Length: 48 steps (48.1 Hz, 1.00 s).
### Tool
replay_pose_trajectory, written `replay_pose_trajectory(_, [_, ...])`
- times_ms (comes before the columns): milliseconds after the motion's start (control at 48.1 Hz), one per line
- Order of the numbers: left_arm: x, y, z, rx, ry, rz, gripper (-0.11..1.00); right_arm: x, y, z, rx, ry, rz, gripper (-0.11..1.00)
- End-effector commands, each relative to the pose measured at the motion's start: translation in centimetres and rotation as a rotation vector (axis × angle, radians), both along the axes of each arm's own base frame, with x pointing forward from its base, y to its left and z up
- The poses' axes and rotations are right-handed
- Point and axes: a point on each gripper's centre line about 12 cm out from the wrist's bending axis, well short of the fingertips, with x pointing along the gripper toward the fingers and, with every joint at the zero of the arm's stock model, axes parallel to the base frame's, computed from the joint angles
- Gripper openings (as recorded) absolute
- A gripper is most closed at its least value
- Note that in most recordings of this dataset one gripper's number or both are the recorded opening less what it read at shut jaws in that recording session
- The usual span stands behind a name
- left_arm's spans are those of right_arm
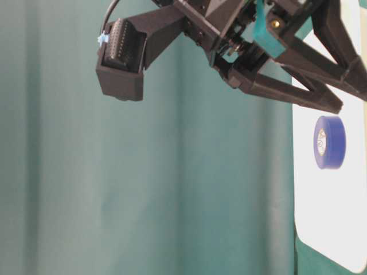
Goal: Put the tape alternately from left to right into the white case.
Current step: 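Lift the yellow roll with the left gripper toward the tray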
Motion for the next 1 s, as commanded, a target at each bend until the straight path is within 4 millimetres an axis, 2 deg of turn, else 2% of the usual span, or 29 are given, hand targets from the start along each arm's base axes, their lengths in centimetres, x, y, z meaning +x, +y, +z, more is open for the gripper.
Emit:
replay_pose_trajectory(0, [0.4,-0.4,2.3,-0.017,-0.059,-0.011,-0.03,0.3,0.1,0.8,0.001,-0.029,0.006,0.65])
replay_pose_trajectory(312, [0.3,0.0,3.0,-0.003,-0.082,-0.029,-0.03,0.3,0.2,0.8,0.001,-0.031,0.006,0.65])
replay_pose_trajectory(498, [0.9,1.4,3.5,0.032,-0.107,-0.035,-0.03,0.3,0.2,0.9,0.002,-0.040,0.007,0.65])
replay_pose_trajectory(789, [1.4,6.8,4.3,0.160,-0.158,-0.036,-0.03,0.4,0.2,0.9,0.003,-0.043,0.008,0.65])
replay_pose_trajectory(976, [1.6,11.2,4.2,0.245,-0.155,0.002,-0.03,0.4,0.2,1.0,0.005,-0.047,0.007,0.65])
